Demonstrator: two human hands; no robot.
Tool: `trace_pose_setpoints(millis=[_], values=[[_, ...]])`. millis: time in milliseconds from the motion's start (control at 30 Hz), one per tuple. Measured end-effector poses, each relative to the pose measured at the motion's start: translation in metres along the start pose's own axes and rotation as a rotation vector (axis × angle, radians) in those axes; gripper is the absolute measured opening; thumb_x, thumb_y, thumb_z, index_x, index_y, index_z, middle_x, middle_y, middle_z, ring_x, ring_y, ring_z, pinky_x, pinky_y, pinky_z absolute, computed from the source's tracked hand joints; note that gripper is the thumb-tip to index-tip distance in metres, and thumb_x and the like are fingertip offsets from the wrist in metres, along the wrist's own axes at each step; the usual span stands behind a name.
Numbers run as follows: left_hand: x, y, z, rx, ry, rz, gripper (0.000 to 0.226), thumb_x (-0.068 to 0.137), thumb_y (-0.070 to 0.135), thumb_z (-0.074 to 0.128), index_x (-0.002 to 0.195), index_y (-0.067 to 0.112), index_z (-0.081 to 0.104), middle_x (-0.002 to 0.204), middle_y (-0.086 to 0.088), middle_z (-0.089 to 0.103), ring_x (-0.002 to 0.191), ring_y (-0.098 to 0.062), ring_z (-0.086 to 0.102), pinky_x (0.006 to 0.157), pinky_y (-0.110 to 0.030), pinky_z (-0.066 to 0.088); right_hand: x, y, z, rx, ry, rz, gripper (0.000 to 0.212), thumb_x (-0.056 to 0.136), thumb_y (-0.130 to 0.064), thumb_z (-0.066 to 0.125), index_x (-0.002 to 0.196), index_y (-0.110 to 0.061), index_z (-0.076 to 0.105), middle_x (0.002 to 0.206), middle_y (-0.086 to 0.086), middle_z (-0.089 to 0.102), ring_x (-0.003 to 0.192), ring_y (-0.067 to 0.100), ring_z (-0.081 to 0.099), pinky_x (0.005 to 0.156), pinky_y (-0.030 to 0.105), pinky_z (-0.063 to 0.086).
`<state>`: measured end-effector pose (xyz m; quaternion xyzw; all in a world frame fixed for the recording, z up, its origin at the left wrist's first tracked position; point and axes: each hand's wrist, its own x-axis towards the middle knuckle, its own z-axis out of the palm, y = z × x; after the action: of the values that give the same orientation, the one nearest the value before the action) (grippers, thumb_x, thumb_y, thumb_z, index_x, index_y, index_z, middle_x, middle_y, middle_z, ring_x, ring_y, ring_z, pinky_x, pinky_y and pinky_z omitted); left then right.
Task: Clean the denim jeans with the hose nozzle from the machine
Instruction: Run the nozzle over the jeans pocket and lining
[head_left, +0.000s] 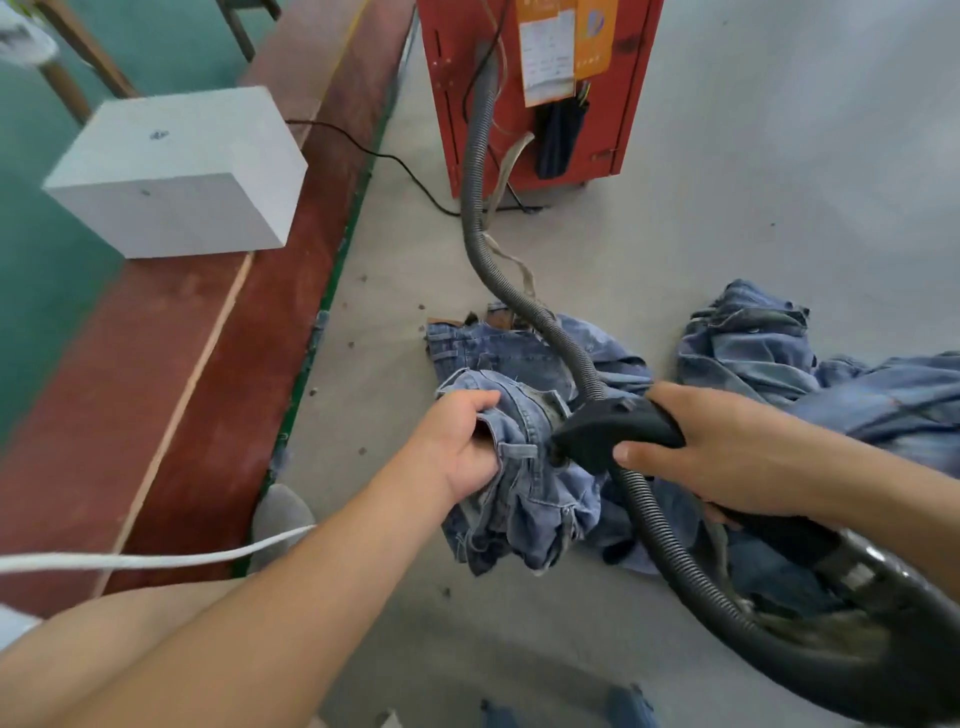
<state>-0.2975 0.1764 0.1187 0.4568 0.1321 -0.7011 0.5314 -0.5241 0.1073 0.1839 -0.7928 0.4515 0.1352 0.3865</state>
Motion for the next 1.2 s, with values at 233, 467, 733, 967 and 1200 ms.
trace_pose_setpoints(millis=[233, 467, 733, 967, 1200], values=[[-0.002, -0.006, -0.002, 0.159, -0.066, -0.033, 0.035, 0.109, 0.007, 0.035, 0.124, -0.014, 0.059, 0.116, -0.031, 0.071, 0.106, -0.038, 0.071, 0.096, -0.042, 0.058, 0.029, 0.001, -0.003, 0.348, 0.279, 0.150, 0.031, 0.099, -0.039, 0.067, 0.098, -0.009, 0.059, 0.062, 0.004, 0.061, 0.041, 0.019, 0.058, 0.040, 0.027, 0.048], [0.004, -0.025, -0.020, 0.711, -0.181, 0.207, 0.043, 0.094, -0.016, 0.046, 0.125, 0.005, 0.067, 0.117, -0.012, 0.076, 0.108, -0.026, 0.074, 0.086, -0.036, 0.061, 0.002, -0.008, -0.037, 0.355, 0.081, -0.035, 0.021, 0.091, -0.053, 0.071, 0.081, -0.037, 0.062, 0.050, -0.002, 0.059, 0.040, 0.016, 0.058, 0.042, 0.028, 0.050], [0.011, -0.043, -0.020, 1.471, -0.308, 0.589, 0.080, 0.096, 0.006, 0.051, 0.154, 0.054, 0.027, 0.170, 0.022, -0.002, 0.158, -0.008, -0.007, 0.129, -0.035, 0.002, 0.016, -0.023, -0.017, 0.331, 0.182, -0.033, 0.021, 0.097, -0.042, 0.070, 0.092, -0.022, 0.063, 0.050, -0.003, 0.059, 0.041, 0.016, 0.058, 0.041, 0.030, 0.050], [0.015, -0.038, -0.022, 1.822, -0.225, 0.674, 0.063, 0.098, -0.005, 0.043, 0.159, 0.004, 0.030, 0.172, 0.005, -0.012, 0.156, -0.021, -0.025, 0.129, -0.040, -0.005, 0.001, -0.014, -0.031, 0.247, -0.034, -0.021, 0.018, 0.091, -0.052, 0.071, 0.084, -0.038, 0.061, 0.054, 0.001, 0.065, 0.043, 0.020, 0.062, 0.044, 0.028, 0.053], [0.012, -0.046, -0.020, 1.860, -0.324, 0.831, 0.071, 0.091, -0.006, 0.045, 0.159, 0.015, 0.037, 0.173, -0.002, 0.007, 0.158, -0.021, -0.015, 0.129, -0.041, -0.006, 0.030, -0.017, -0.015, 0.403, 0.280, 0.056, 0.026, 0.098, -0.040, 0.069, 0.097, -0.015, 0.062, 0.054, 0.002, 0.060, 0.042, 0.020, 0.058, 0.043, 0.036, 0.055]])
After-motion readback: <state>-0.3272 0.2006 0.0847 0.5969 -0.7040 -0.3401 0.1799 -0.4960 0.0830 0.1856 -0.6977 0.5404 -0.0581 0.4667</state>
